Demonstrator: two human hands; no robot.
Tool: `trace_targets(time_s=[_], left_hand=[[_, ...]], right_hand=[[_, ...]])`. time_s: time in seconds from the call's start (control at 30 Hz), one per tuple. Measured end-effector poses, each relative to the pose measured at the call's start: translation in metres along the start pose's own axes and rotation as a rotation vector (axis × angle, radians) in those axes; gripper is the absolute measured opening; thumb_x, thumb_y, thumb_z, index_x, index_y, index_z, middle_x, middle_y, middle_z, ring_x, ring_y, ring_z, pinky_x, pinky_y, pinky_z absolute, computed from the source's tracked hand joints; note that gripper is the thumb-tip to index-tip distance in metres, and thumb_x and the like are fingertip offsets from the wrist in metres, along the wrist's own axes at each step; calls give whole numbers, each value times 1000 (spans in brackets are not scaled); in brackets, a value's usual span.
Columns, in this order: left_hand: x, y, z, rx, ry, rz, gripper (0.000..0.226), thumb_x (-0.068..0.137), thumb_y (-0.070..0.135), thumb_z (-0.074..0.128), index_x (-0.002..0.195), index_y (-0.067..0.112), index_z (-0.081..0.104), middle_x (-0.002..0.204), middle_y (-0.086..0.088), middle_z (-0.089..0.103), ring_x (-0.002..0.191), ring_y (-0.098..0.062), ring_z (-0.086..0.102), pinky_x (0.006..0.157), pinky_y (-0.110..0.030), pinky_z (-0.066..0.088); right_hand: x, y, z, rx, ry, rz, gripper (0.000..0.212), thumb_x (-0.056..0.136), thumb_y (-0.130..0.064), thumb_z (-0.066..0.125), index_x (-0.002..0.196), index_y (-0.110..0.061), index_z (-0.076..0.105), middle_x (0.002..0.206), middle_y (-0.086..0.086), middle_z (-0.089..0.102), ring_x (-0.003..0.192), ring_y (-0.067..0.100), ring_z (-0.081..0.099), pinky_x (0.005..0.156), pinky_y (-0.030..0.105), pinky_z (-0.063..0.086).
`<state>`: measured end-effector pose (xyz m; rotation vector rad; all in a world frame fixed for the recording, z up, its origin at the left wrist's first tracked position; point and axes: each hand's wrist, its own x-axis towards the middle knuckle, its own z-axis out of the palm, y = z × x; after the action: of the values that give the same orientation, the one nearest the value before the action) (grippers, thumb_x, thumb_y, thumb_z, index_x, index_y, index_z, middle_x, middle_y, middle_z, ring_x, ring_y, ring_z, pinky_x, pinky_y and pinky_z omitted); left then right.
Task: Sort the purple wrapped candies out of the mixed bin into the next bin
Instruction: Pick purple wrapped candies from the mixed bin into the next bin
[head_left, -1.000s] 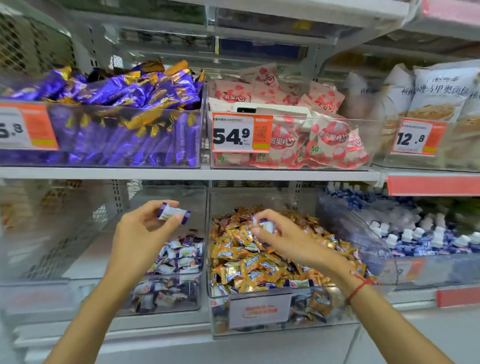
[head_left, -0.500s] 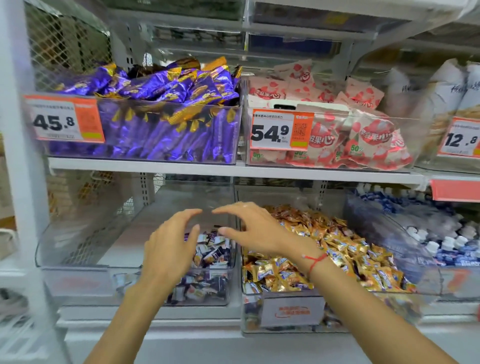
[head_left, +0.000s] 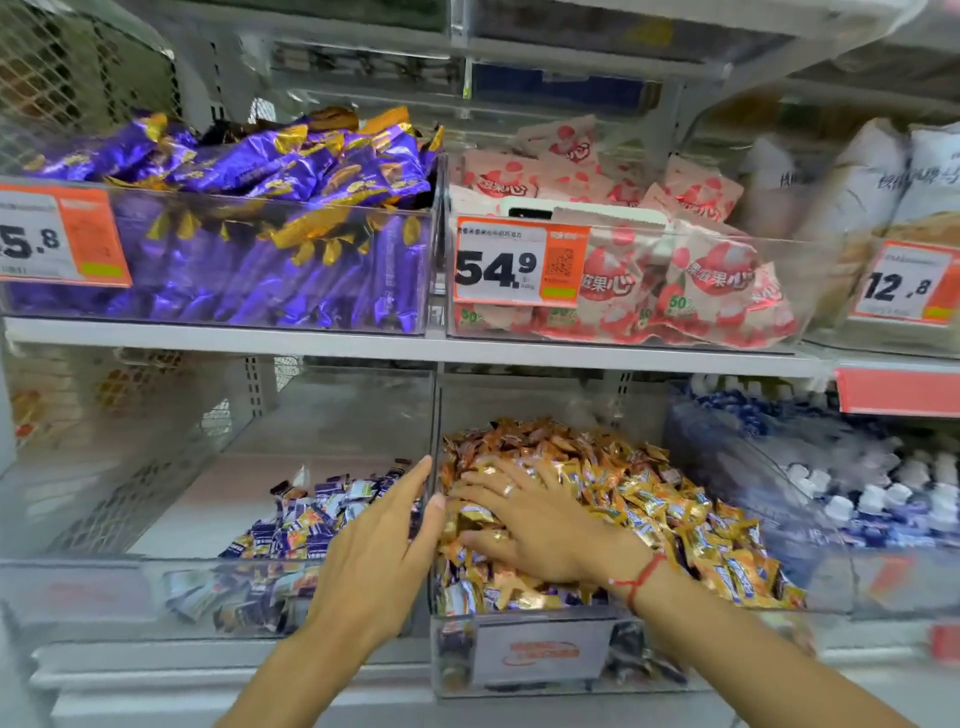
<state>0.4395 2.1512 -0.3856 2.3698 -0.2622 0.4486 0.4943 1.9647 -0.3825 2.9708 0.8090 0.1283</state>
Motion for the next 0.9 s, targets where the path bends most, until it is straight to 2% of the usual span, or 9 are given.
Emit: trace_targets(time_s=[0.07,0.17,0.33,0.4,0.53,0.63,0.77,0.87,0.9], left_hand=[[1,-1,1,23,9,3,52,99,48,28,149,38,27,98,-3,65,73,-8,49,61,-22,33],[1,-1,2,47,17,19,50,100,45,28,149,38,26,72,13,50,67,2,47,56,-13,29],[0,2,0,29,15,22,50,100,44,28,149,36,25,64,10,47,63,-2,49,53,-17,30],[0,2,0,27,16,23,51,100,45,27,150,36,25,64,10,47,62,-2,49,52,-17,29],[2,-1,0,15,27,24,53,99,48,26,150,36,22,89,6,60,66,-3,50,54,-16,30],[1,0,-1,18,37,27,52,100,47,27,150,35,23,80,7,53,62,2,51,52,-15,31],[4,3,0,17,54,23,52,99,46,30,149,33,27,116,9,63,76,-3,61,61,-22,43],[6,5,0,12,53,16,51,99,45,34,148,33,31,101,7,68,80,-12,65,65,-27,48],[6,4,0,14,48,15,51,99,45,34,148,33,31,98,9,67,81,-12,66,66,-27,48]], right_hand=[[0,18,1,-6,-21,41,59,96,-62,22,150,-39,19,160,-11,15,147,19,7,118,50,4],[-7,52,1,-40,-52,150,74,81,-72,3,150,-45,11,160,-8,16,147,21,14,117,48,14],[-32,78,1,-138,-93,199,55,103,-46,27,150,-45,0,162,-8,6,147,21,12,117,44,15],[-39,82,-3,-120,-124,216,53,103,-44,28,151,-43,6,162,-10,4,148,21,11,118,45,14],[-55,86,-9,-82,-219,289,50,102,-51,27,150,-43,17,161,-15,4,150,21,2,119,48,7],[-68,81,-16,11,-294,284,54,98,-52,40,148,-47,20,161,-14,9,149,22,1,119,53,7],[-71,67,-49,197,-322,200,53,91,-34,61,139,-46,42,158,-8,22,147,16,11,119,47,12],[-44,47,-64,440,-201,156,43,88,-6,57,124,-29,63,150,-3,40,140,16,33,114,34,25],[-29,37,-63,483,-127,156,41,89,-2,52,120,-27,65,146,-1,46,133,21,44,111,37,34]])
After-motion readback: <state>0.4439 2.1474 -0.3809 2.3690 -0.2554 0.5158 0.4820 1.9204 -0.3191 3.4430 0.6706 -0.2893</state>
